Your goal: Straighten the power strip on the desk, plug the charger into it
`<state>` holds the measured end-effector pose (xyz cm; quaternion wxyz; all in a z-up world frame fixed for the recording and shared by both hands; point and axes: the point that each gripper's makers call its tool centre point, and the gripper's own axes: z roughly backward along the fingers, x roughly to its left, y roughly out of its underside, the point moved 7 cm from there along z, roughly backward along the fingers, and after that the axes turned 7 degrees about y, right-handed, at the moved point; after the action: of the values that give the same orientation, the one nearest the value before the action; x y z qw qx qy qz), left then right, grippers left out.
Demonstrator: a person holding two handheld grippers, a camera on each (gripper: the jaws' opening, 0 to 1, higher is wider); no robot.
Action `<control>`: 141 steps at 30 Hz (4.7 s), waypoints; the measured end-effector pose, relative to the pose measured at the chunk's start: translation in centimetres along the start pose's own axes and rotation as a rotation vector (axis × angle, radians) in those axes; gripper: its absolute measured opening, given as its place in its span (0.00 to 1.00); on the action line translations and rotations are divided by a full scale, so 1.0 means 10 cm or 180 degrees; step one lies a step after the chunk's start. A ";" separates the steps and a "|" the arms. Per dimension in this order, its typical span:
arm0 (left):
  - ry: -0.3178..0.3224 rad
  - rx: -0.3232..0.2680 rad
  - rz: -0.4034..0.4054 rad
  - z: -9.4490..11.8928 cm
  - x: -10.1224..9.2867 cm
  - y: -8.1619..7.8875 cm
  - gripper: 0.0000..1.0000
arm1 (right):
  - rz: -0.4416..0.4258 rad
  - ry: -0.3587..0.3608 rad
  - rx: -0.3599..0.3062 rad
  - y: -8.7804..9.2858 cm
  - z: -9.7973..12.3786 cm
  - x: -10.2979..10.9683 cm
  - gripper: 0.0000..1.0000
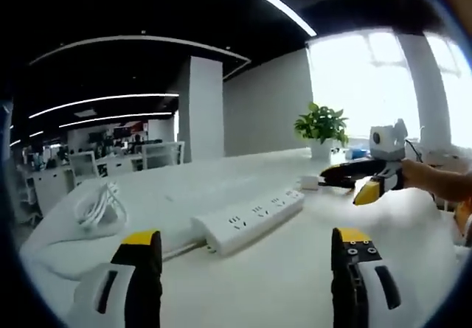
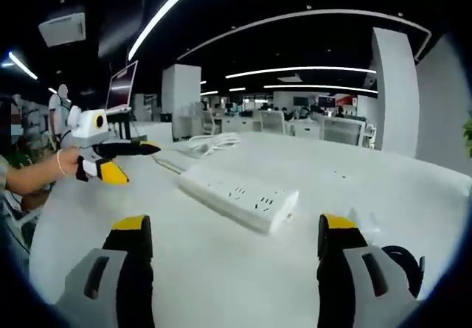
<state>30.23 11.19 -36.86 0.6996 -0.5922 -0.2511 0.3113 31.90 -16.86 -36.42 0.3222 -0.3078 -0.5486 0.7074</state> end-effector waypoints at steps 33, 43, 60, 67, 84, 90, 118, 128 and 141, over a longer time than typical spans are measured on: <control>0.0092 -0.0409 0.0117 0.26 -0.37 -0.03 0.99 | -0.0036 0.0469 -0.0322 0.00 0.59 -0.32 0.99; 0.0107 -0.0406 0.0141 0.26 -0.39 0.00 0.99 | 0.0039 0.0593 -0.0233 0.10 0.62 -0.53 0.97; 0.0095 -0.0393 0.0197 0.32 -0.37 0.05 0.99 | -0.0059 0.0816 0.0010 0.22 0.61 -0.88 0.77; 0.0106 -0.0391 0.0197 0.31 -0.38 0.05 0.99 | 0.0012 0.0797 0.0199 0.28 0.58 -0.91 0.71; 0.0193 -0.0438 0.0406 0.29 -0.41 0.09 0.99 | 0.0026 0.0723 0.0579 0.40 0.55 -0.98 0.55; 0.0217 -0.0432 0.0383 0.28 -0.44 0.08 0.98 | -0.0045 0.0663 0.0618 0.37 0.52 -1.01 0.47; 0.0239 -0.0445 0.0317 0.25 -0.45 0.07 0.97 | 0.0184 0.0467 0.1207 0.43 0.47 -1.06 0.19; 0.0234 -0.0417 0.0299 0.26 -0.44 0.10 0.97 | 0.0186 0.0301 0.1339 0.43 0.44 -1.05 0.11; 0.0192 -0.0374 0.0274 0.27 -0.41 0.12 0.97 | -0.0121 0.0260 0.1359 0.39 0.43 -1.12 0.09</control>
<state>25.35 10.09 -37.52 0.6569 -0.6515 -0.2221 0.3078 34.76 -28.98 -38.42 0.4153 -0.2505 -0.3786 0.7883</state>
